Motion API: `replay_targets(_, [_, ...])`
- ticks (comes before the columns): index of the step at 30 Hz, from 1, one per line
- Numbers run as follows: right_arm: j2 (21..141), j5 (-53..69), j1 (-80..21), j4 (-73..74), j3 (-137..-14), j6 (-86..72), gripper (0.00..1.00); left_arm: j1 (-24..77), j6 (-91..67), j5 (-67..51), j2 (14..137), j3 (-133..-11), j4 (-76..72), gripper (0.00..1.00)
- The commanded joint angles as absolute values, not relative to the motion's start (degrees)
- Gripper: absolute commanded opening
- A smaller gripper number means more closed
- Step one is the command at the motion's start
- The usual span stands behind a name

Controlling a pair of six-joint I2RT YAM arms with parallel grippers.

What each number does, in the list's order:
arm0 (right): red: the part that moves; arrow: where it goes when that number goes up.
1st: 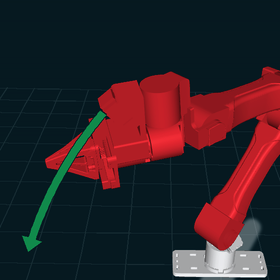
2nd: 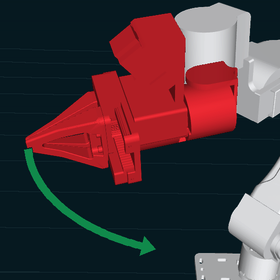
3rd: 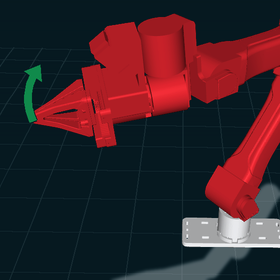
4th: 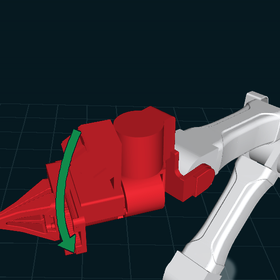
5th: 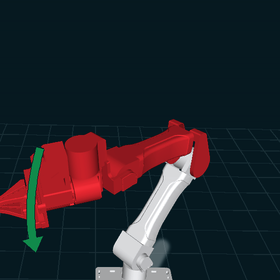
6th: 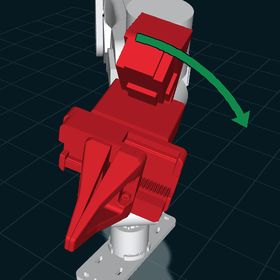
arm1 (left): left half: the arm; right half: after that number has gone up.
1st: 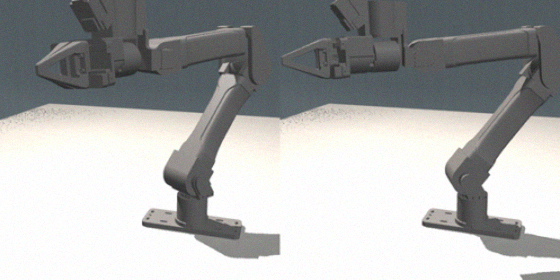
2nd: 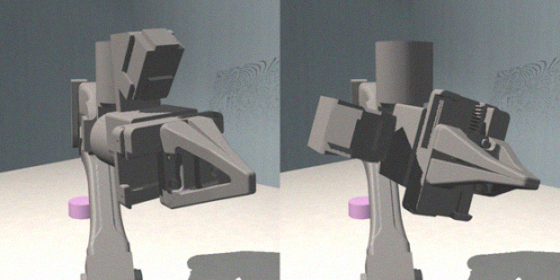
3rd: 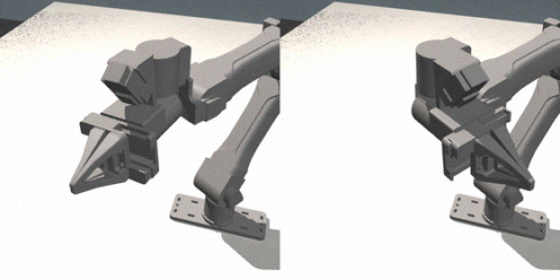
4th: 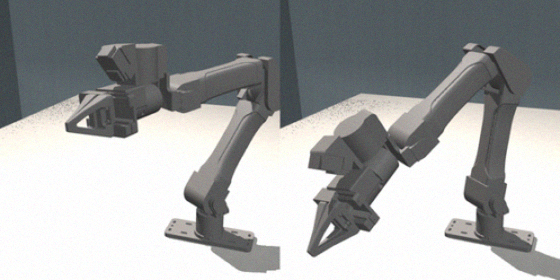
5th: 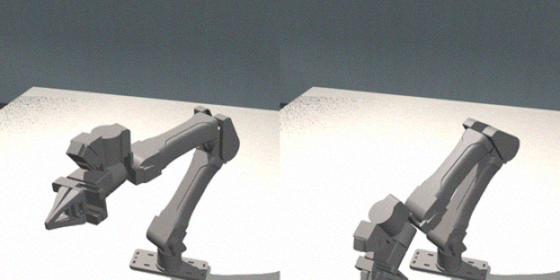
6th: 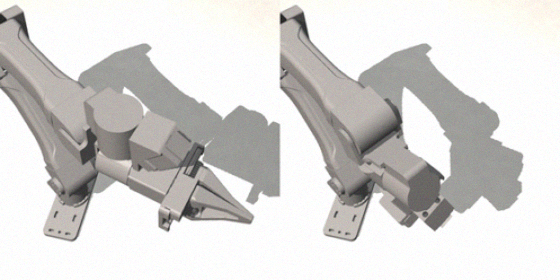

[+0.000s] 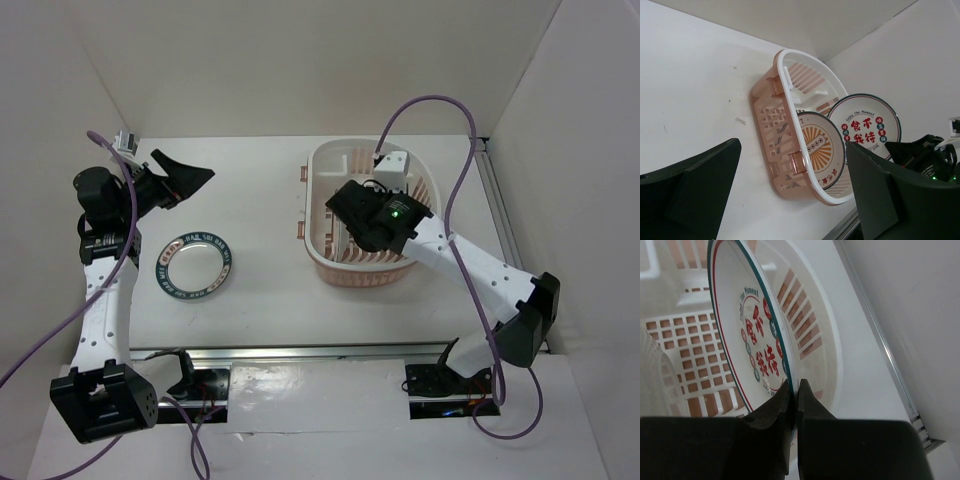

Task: Load the plates into the dish rack

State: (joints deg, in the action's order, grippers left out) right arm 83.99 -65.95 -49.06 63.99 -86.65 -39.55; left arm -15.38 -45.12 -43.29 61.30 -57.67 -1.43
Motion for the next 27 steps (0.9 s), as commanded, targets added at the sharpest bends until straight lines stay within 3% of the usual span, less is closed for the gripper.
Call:
replay_targets(1, [82.5,-67.1,-48.7,57.7,-85.4,-40.3,0.0,-15.3,-43.7,-43.4,61.0,-60.4,-2.8,1.0])
replay_targets(27, [83.6,-63.6,-50.9,55.1,-78.4,-43.9,0.0,-15.3,-43.7,-43.9,61.0,-60.4,-2.8,1.0])
